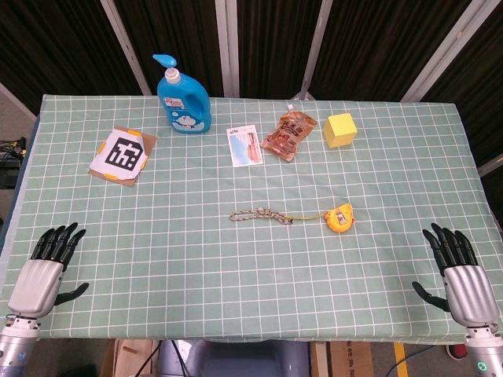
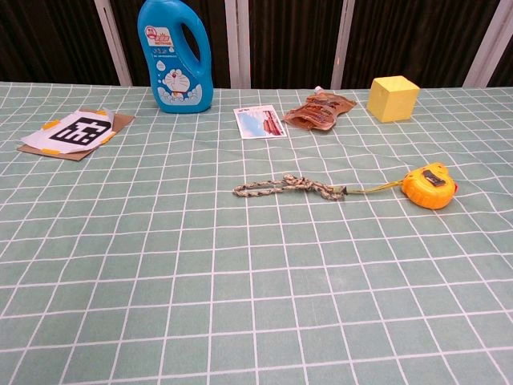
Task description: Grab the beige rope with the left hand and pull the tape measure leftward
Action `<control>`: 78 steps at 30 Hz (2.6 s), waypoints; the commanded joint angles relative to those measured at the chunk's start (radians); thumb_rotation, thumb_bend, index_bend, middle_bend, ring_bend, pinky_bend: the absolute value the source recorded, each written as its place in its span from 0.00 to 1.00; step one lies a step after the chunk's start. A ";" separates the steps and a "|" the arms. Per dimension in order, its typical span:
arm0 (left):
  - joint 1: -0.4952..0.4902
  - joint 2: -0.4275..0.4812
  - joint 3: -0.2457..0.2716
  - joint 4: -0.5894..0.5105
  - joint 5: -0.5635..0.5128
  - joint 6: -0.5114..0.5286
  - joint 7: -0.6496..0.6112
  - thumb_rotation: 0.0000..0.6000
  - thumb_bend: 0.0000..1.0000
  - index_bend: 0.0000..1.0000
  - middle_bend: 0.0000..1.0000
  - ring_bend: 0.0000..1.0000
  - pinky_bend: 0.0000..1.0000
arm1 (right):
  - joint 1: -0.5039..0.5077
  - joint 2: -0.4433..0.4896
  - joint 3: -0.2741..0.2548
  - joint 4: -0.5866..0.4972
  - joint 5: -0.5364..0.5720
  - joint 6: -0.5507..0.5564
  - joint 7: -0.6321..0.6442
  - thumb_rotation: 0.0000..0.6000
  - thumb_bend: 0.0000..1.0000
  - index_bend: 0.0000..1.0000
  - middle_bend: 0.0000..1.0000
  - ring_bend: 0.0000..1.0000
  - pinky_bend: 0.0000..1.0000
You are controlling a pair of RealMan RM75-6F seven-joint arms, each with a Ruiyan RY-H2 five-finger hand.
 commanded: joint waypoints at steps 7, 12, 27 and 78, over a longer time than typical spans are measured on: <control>0.001 0.002 0.001 -0.002 0.001 0.002 -0.001 1.00 0.00 0.00 0.00 0.00 0.00 | -0.001 0.001 0.000 -0.001 0.001 0.001 0.002 1.00 0.22 0.00 0.00 0.00 0.00; 0.003 0.003 0.002 -0.001 0.007 0.007 -0.005 1.00 0.00 0.00 0.00 0.00 0.00 | -0.003 0.002 -0.001 -0.001 -0.003 0.005 0.000 1.00 0.22 0.00 0.00 0.00 0.00; -0.021 0.021 -0.012 -0.021 -0.009 -0.028 -0.006 1.00 0.00 0.00 0.00 0.00 0.00 | -0.002 -0.001 0.002 -0.002 0.004 0.002 0.004 1.00 0.22 0.00 0.00 0.00 0.00; -0.776 -0.617 -0.350 0.341 -0.654 -0.561 0.590 1.00 0.41 0.49 0.04 0.00 0.00 | 0.014 0.005 0.010 -0.020 0.051 -0.051 0.077 1.00 0.22 0.00 0.00 0.00 0.00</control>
